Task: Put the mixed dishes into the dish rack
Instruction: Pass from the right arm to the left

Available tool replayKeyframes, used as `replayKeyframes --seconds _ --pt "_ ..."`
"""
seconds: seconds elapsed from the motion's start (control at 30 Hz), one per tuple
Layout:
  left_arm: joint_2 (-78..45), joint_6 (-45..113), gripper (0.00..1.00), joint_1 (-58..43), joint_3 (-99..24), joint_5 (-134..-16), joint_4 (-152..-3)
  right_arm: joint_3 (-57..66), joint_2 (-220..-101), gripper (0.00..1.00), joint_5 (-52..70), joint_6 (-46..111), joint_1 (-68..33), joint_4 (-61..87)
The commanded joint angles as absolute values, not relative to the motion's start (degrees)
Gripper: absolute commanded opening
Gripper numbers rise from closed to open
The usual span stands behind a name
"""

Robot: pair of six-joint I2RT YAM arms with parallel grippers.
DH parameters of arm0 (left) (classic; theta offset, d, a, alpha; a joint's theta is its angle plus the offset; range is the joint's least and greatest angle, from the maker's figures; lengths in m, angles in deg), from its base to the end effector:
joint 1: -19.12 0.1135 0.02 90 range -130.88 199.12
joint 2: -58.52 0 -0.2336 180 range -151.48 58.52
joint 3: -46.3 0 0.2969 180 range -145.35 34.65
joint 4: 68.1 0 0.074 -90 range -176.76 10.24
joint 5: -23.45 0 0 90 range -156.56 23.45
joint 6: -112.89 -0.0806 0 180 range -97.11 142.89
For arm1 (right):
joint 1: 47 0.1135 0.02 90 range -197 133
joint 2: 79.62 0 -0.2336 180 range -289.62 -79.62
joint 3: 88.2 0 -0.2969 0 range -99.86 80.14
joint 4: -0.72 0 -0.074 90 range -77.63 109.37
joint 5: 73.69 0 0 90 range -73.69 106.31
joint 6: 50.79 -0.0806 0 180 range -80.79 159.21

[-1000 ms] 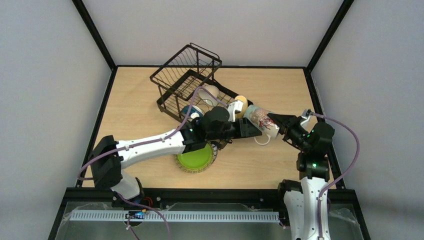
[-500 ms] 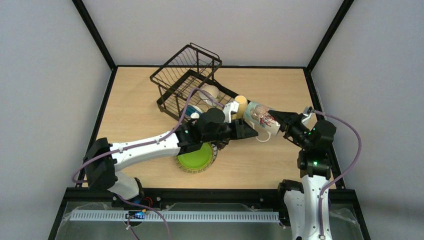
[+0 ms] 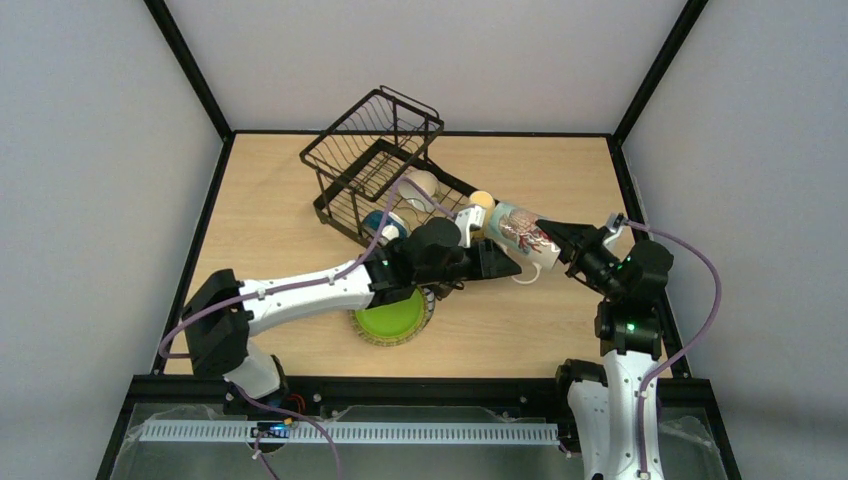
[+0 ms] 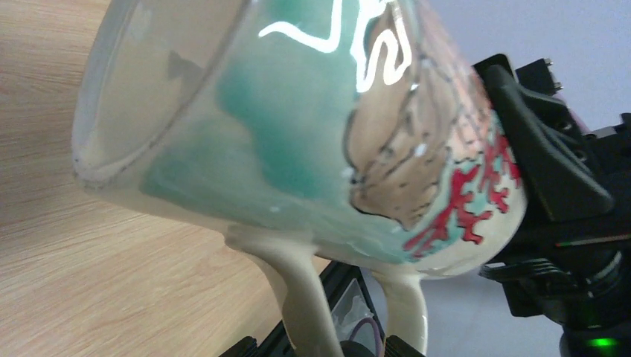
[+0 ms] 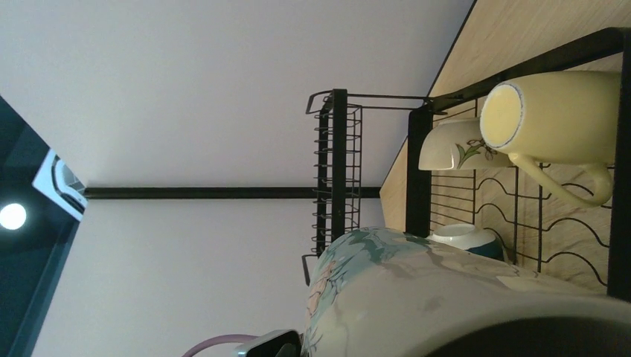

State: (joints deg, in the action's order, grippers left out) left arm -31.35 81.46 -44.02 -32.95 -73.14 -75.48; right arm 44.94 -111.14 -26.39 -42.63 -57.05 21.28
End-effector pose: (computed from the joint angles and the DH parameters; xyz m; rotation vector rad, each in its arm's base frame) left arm 0.1986 -0.4126 0.2448 0.1800 2.1991 -1.4607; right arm 0.2457 0.0120 0.3020 0.8381 1.6951 1.5171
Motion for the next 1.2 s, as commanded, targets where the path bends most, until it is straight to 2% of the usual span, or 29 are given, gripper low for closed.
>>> replayKeyframes --seconds 0.0,0.4,0.5,0.83,1.17 --pt "-33.5 81.8 0.99 -44.3 -35.3 -73.2 -73.3 41.1 -109.8 0.0 -29.0 -46.5 -56.8 13.9" --pt "-36.5 82.2 0.99 -44.3 -37.7 -72.9 -67.7 43.0 -108.5 0.0 -30.7 -48.5 -56.8 13.8" --pt "-36.1 82.0 0.94 -44.3 -36.7 -73.0 -66.0 43.1 -108.5 0.0 -30.8 -48.5 -56.8 13.9" --pt "-32.8 79.1 0.55 -44.3 -32.9 -73.4 -63.2 45.4 -108.5 0.0 -30.5 -49.1 -56.8 12.8" --pt "-30.3 74.4 0.06 -44.3 -32.4 -73.6 -64.2 47.1 -108.8 0.0 -30.7 -49.5 -56.8 10.5"
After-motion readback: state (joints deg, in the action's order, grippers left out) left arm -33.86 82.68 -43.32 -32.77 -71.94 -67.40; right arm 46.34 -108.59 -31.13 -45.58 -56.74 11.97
